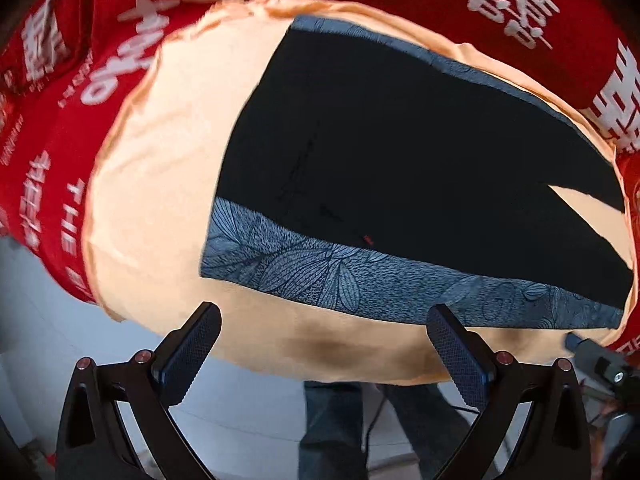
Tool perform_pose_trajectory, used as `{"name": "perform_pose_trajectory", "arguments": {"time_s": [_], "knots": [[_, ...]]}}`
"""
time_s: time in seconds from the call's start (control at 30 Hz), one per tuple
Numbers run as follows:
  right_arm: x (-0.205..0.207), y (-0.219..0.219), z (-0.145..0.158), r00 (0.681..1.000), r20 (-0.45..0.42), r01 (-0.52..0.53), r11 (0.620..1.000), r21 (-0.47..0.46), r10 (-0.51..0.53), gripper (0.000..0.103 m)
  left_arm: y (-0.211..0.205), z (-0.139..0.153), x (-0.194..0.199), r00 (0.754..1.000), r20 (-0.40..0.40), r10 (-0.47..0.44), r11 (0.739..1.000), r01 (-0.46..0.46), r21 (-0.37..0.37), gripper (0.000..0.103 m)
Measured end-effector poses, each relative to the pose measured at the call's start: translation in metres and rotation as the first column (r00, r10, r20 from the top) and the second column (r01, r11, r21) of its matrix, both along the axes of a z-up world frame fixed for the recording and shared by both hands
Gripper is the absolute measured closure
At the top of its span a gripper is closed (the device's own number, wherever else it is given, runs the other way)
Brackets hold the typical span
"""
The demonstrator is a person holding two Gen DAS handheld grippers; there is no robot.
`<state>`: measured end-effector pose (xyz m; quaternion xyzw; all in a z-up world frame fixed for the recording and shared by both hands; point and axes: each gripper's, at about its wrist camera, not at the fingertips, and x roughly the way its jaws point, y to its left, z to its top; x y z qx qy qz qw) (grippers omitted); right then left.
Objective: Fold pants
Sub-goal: 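Grasp the grey cuff edge with the left tool while the right tool grasps beside it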
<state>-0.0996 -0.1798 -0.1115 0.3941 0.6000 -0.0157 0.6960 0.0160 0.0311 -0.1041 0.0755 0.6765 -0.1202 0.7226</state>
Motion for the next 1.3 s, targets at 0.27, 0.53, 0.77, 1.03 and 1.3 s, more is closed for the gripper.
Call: {"name": "perform_pose_trajectory", "arguments": {"time_s": [0.27, 0.53, 0.77, 1.03, 1.3], "knots": [[-0.009, 0.021, -0.081, 0.996, 0.035, 0.068, 0.971, 0.229, -0.078, 0.024, 0.015, -0.04, 0.001, 0.998, -0.063, 0.029, 0.985, -0.039, -0.171, 0.0], [-0.014, 0.018, -0.116, 0.972, 0.127, 0.152, 0.939, 0.309, -0.2, 0.024, 0.011, -0.073, -0.007, 0.99, -0.137, 0.016, 0.963, -0.052, -0.264, 0.0], [0.013, 0.005, -0.077, 0.925, 0.261, 0.163, 0.909, 0.384, -0.276, 0.024, -0.008, -0.08, 0.005, 0.981, -0.183, 0.063, 0.921, -0.128, -0.367, 0.0], [0.02, -0.013, -0.043, 0.885, 0.311, 0.182, 0.871, 0.456, -0.348, 0.024, -0.023, -0.078, 0.035, 0.954, -0.229, 0.194, 0.818, -0.286, -0.498, 0.0], [0.005, -0.01, -0.062, 0.915, 0.258, 0.179, 0.884, 0.431, -0.311, 0.024, -0.003, -0.075, 0.065, 0.925, -0.218, 0.31, 0.781, -0.379, -0.497, 0.009]]}}
